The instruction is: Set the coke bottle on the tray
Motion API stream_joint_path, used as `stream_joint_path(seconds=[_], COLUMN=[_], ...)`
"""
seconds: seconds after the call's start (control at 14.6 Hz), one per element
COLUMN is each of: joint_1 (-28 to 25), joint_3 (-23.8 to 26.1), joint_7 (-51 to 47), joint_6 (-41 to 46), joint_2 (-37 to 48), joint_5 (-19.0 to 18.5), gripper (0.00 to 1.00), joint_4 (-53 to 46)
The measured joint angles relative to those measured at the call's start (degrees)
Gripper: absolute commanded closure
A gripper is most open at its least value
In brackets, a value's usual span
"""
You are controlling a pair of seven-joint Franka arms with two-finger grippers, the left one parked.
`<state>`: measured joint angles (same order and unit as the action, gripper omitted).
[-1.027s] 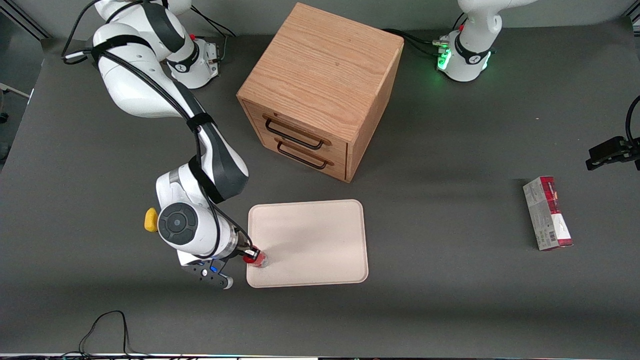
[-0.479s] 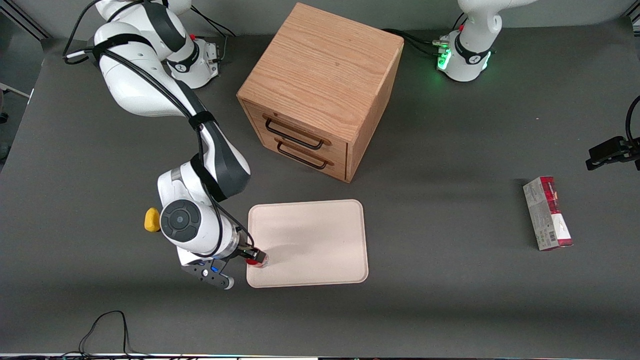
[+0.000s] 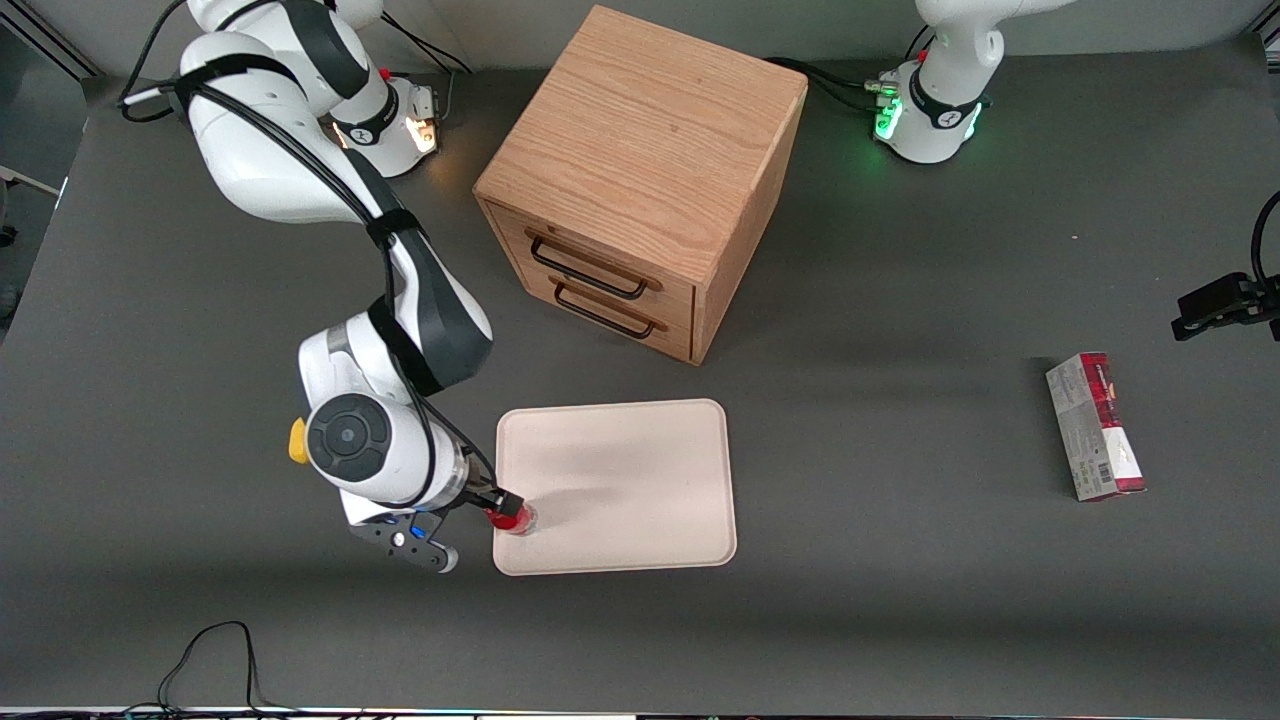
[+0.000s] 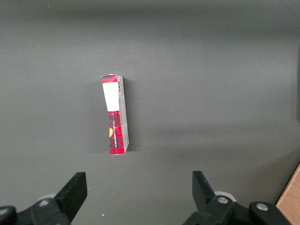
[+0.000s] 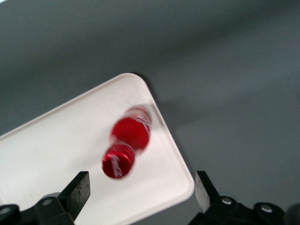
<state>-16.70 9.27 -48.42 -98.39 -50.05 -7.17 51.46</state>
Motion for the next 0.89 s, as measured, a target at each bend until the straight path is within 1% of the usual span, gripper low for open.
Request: stream_joint_path(seconds=[0.07,0.21,0.34,0.62,0.68,0.89], joint_1=[0.3,1.6,4.3,12.0,13.1,13.3], joint_3=[0.0,-0.2,-0.3,-0.6,-1.3,-6.3], joint_7=[1.7,8.5,15.5,31.3,34.4,42.8], joint_6=[3.1,9.1,10.9,10.8,10.3,6.6], joint_2=[1.3,5.0,11.2,27.3,31.3,43.8], joint_5=[0.0,0.0,0.4,2.2,2.4,4.1], gripper=[0.00,0.00,0.00,0.00,0.00,0.00], joint_4=[0.0,1.2,6.3,23.7,28.2,42.4])
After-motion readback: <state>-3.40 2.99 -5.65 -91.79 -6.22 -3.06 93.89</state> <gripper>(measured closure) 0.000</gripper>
